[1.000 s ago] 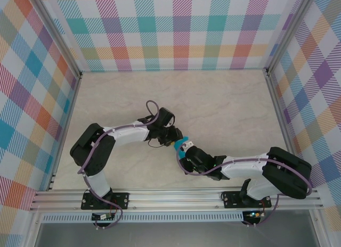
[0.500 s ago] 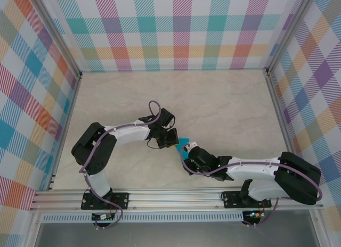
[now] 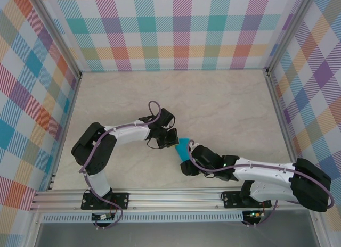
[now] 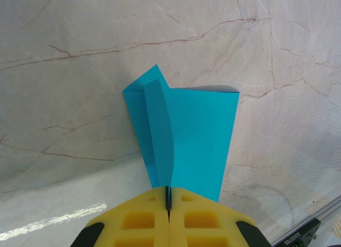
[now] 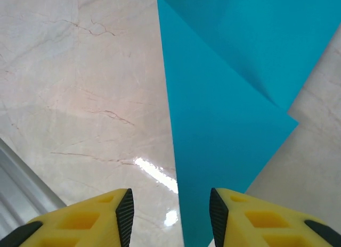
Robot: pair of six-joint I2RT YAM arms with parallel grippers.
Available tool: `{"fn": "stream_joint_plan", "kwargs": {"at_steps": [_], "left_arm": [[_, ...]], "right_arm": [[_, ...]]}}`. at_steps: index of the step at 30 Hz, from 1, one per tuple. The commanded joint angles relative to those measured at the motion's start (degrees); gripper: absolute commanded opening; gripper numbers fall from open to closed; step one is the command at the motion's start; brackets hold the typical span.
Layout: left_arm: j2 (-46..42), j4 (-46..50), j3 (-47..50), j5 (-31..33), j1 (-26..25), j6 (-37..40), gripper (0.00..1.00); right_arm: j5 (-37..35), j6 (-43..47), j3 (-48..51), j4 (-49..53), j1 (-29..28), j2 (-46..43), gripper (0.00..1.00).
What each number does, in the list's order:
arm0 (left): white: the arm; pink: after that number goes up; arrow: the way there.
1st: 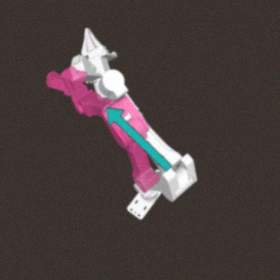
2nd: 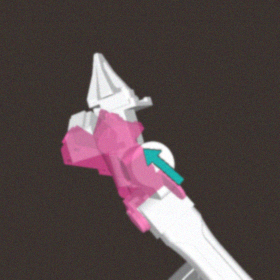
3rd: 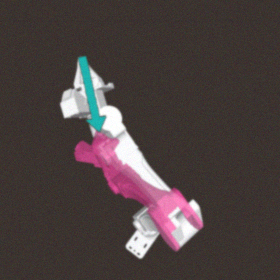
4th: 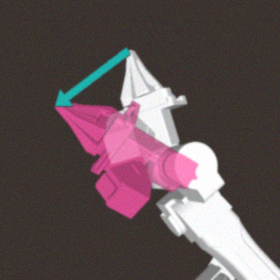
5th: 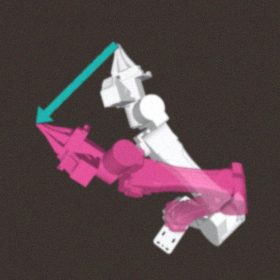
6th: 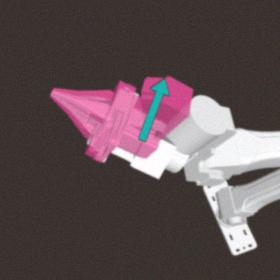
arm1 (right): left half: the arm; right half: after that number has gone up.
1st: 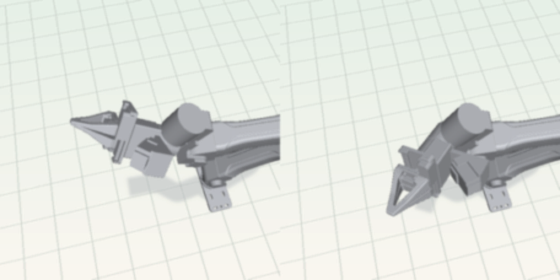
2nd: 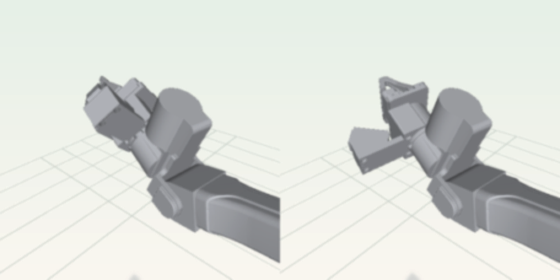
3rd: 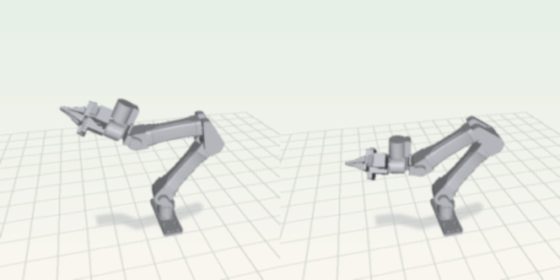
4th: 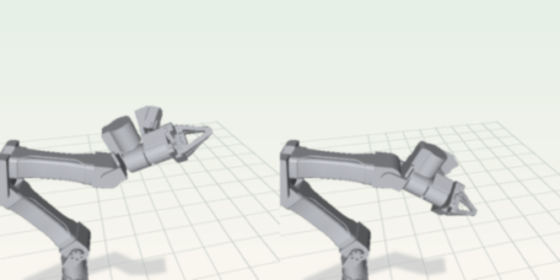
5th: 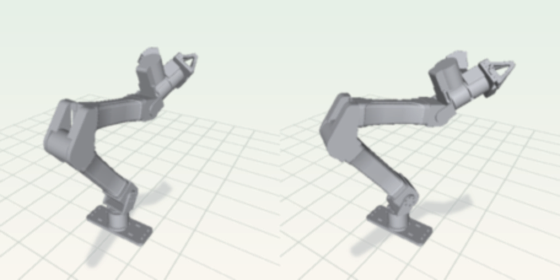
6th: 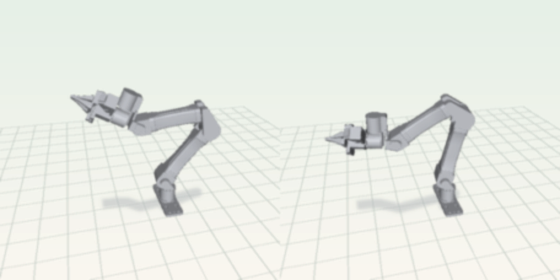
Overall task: Fold a paper plane with a square sheet of paper (pick it up from the middle)
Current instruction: Perform the fifth fold on the wing at the bottom-center of the table.
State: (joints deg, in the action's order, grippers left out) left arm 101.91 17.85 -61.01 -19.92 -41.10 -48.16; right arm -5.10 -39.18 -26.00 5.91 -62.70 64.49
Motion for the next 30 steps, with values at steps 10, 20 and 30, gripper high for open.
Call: {"fn": "stream_joint_plan", "kwargs": {"at_steps": [10, 20, 30], "left_arm": [[-0.57, 0.05, 0.19, -0.43, 0.25, -0.25, 0.0], [-0.56, 0.45, 0.7, 0.15, 0.15, -0.11, 0.0], [-0.33, 0.04, 1.9, 0.97, -0.09, -1.18, 0.0]], "right_arm": [[4.08, -4.98, -6.51, 5.27, 0.11, 11.07, 0.24], [1.93, -3.6, -9.0, 9.4, 0.09, 12.16, 0.22], [2.22, -1.6, -12.84, 11.91, 0.03, 17.84, 0.11]]}}
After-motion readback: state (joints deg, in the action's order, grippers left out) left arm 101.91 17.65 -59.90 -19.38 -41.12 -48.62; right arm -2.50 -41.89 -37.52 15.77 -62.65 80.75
